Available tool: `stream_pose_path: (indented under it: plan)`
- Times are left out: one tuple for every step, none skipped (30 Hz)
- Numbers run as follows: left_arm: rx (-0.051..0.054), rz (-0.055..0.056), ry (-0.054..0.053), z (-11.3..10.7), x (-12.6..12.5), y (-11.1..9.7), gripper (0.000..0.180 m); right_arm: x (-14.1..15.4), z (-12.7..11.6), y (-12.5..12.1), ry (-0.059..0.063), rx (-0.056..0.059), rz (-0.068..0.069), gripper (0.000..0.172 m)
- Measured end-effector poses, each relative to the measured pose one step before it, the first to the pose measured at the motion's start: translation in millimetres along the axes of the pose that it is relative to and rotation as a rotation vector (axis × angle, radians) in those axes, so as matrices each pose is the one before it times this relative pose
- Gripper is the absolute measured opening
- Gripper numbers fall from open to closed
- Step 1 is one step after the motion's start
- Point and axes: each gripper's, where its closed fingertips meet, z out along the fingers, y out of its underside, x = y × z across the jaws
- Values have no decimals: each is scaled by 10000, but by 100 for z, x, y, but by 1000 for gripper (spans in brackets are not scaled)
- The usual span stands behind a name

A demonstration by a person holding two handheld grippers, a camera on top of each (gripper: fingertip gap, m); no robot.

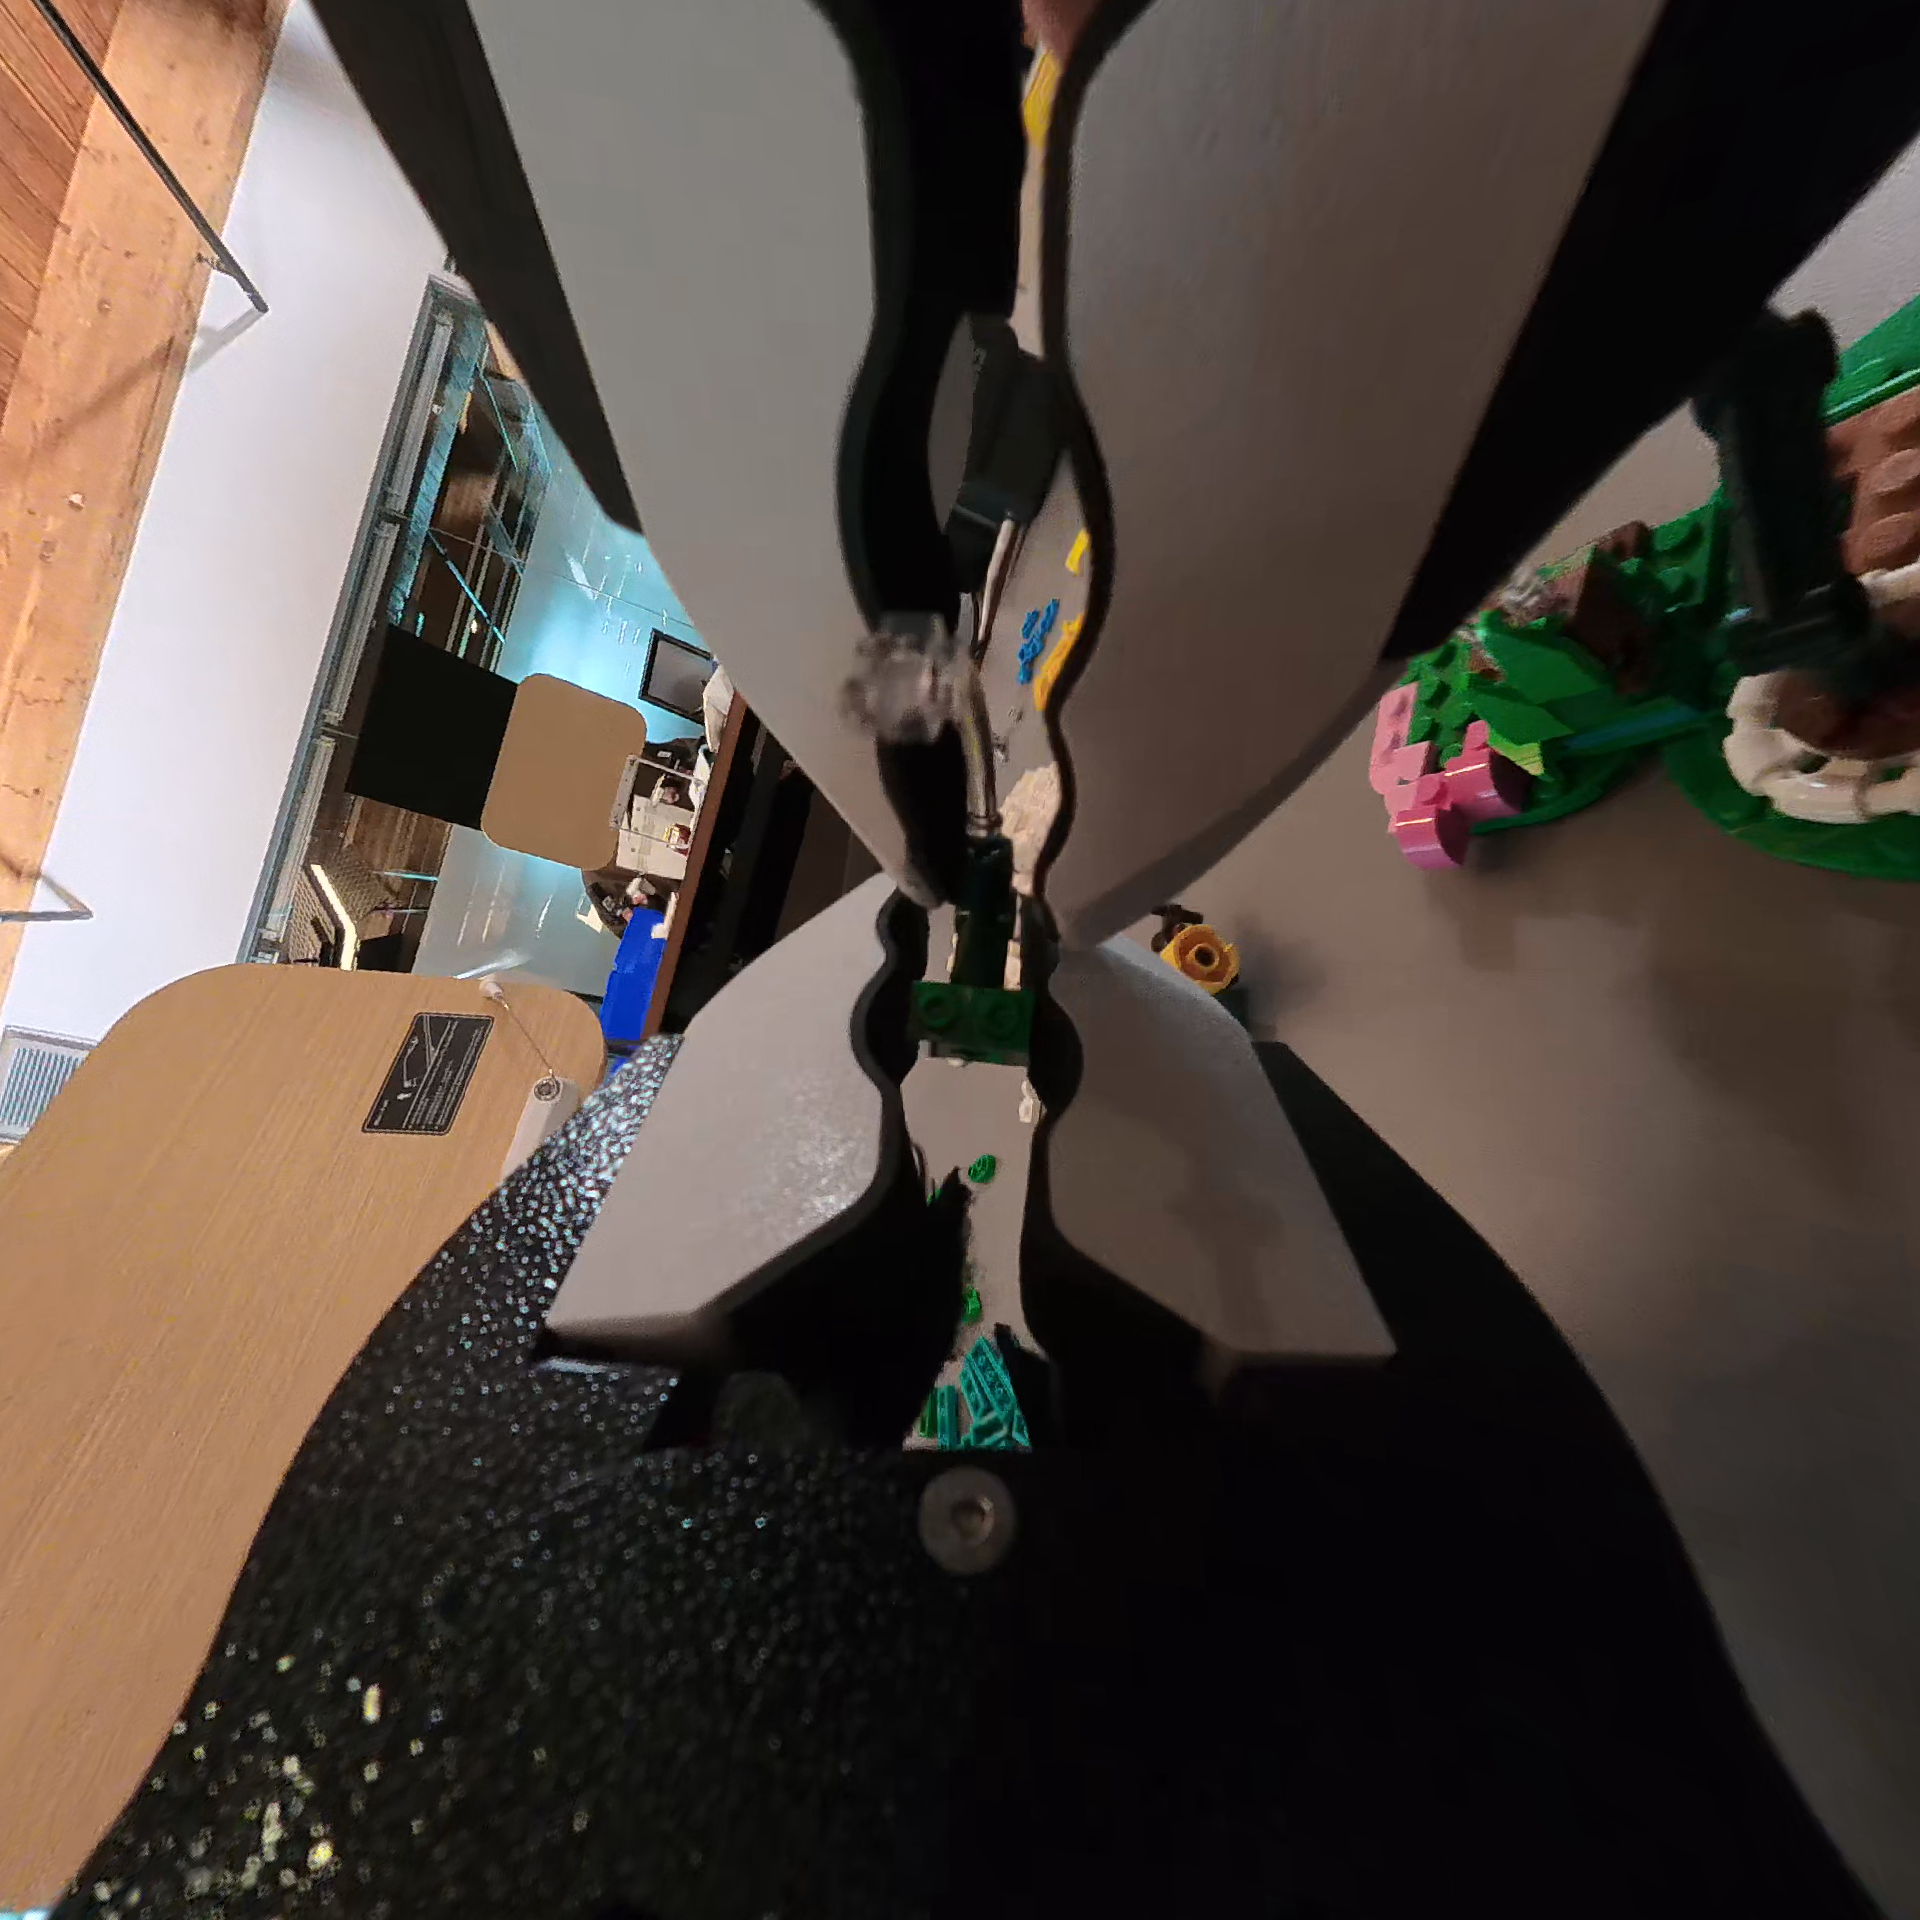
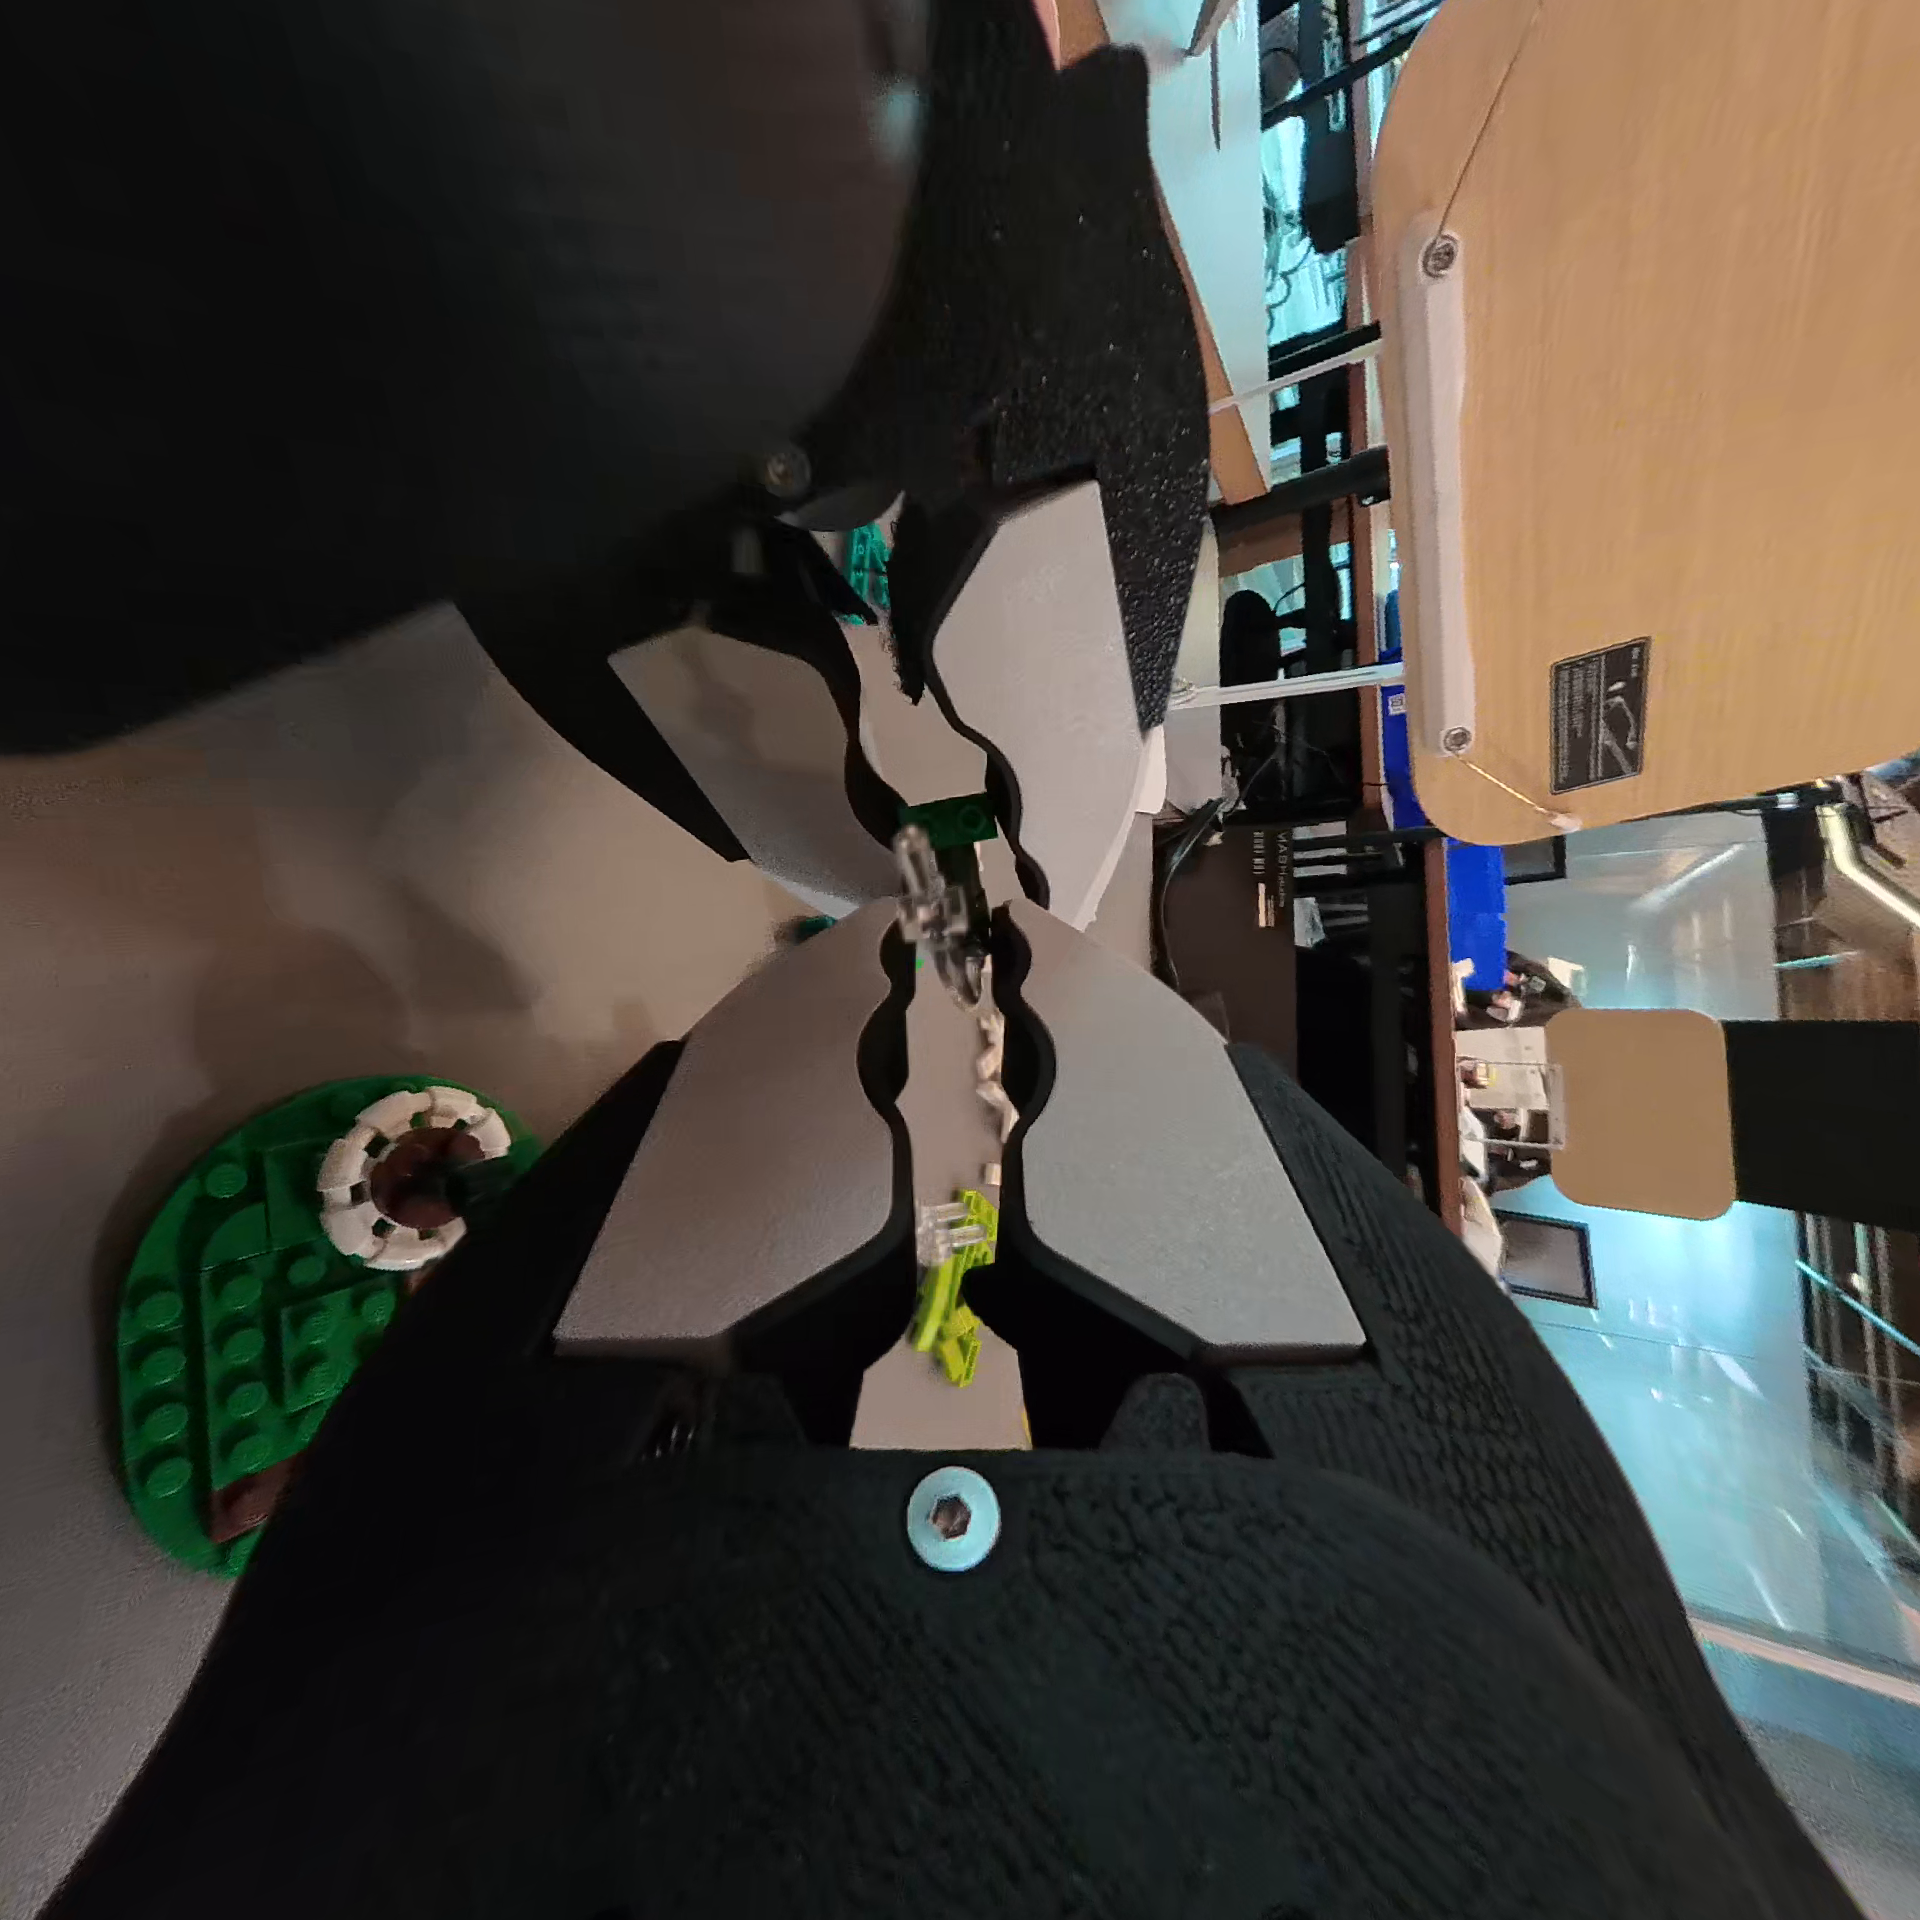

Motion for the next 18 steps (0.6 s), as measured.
stream_pose_path:
  plan:
    - [66, 108, -7, -45, 42, -124, 18, 6, 22, 60, -3, -26, -4, 11]
    - [61, 73, -24, -34, 9, -119, 18, 124, -24, 4, 85, 8, -63, 7]
    - [60, 31, -14, -38, -37, -86, 18, 37, -39, -11, 24, 17, -53, 7]
    - [54, -11, -18, -57, -89, -47, 18, 61, -49, -50, 20, 13, -38, 7]
    - [10, -74, -50, -69, -210, 15, 18, 168, -51, -118, 99, 52, -88, 7]
    - [-40, -89, -7, -34, -207, 28, 17, 200, -50, -80, 106, 30, -104, 7]
    - [-53, -70, -30, 12, -135, 11, 18, 149, -41, 10, 60, -43, -94, 7]
    - [-40, -15, -19, 66, -11, 20, 18, 58, -6, 67, 15, -98, -73, 7]
    - [-42, 30, 11, 103, 48, 65, 18, -18, 47, 132, 4, -144, -57, 7]
    - [-63, -2, 46, 107, 88, 104, 17, -25, 93, 118, 19, -142, -60, 7]
    - [-54, 5, 37, 62, 53, 121, 18, -29, 109, 66, 44, -96, -93, 7]
    - [-43, 27, 8, 18, 12, 91, 18, -21, 76, 31, 31, -58, -79, 7]
    - [-48, 33, -20, 4, -29, 53, 18, 22, 44, 19, 21, -35, -39, 7]
    - [-37, 43, -34, 0, -74, 10, 18, 49, 8, 19, 24, -21, -29, 7]
    - [-18, 34, -12, 1, -34, 7, 18, 31, -2, 17, 0, -11, 8, 7]
    - [-4, -3, 6, 4, -7, 18, 17, 7, 20, 24, -26, 10, 43, 7]
    - [15, -22, 15, 9, 18, -2, 17, -9, 10, 27, -25, 26, 30, 7]
    - [44, -30, 16, -2, 18, -15, 17, -9, 13, 22, -16, 24, 31, 7]
